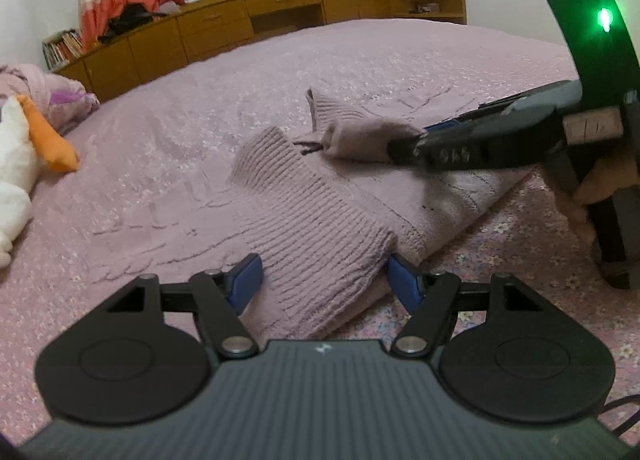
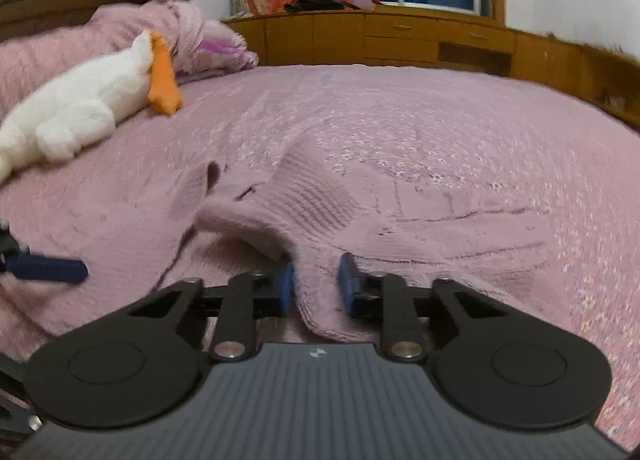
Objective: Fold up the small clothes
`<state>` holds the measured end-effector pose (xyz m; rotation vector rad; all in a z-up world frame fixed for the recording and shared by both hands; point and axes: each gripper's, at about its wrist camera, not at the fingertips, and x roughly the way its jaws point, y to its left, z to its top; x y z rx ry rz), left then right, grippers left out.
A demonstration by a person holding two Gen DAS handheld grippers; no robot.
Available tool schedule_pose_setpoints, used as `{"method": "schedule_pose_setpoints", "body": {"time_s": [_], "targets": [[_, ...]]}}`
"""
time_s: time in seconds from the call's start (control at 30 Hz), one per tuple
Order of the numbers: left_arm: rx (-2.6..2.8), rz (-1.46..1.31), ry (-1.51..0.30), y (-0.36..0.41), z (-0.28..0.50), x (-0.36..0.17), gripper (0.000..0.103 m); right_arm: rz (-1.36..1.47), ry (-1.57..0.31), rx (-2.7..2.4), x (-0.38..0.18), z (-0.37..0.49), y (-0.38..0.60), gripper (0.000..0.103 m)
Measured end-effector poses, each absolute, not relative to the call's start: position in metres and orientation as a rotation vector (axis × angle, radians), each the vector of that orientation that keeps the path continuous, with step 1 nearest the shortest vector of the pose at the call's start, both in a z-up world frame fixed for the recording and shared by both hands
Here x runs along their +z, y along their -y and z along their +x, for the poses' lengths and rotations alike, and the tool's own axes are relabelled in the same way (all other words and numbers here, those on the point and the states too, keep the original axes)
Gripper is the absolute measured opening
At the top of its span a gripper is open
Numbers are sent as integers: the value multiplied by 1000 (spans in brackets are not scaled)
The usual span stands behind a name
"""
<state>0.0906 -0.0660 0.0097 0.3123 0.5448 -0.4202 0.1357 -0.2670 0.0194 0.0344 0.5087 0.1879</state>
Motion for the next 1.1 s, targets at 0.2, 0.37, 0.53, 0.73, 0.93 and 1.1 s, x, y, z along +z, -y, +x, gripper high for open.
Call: {"method": "schedule_pose_setpoints", "body": {"time_s": [0.2,0.37,0.53,0.73,0.93,1.1], "targets": [[-460,241,-556,61,100,9,21,171,-501,158,25,140,287,10],[-428,139,-515,36,110,28,14,185,-477,135,28,138,290,9],[-319,170,-425,17,125,44,14,189,-436,107,31,134,286,8],[-125,189,-355,-11,154,51,14,94,-384,47,44,143,292,8],[-16,167,-407,-39,189,43,14,-12,-380,-47,54,171,311,7],[20,210,-504,-48,207,24,16,-63,-448,-91,44,196,329,8]]}}
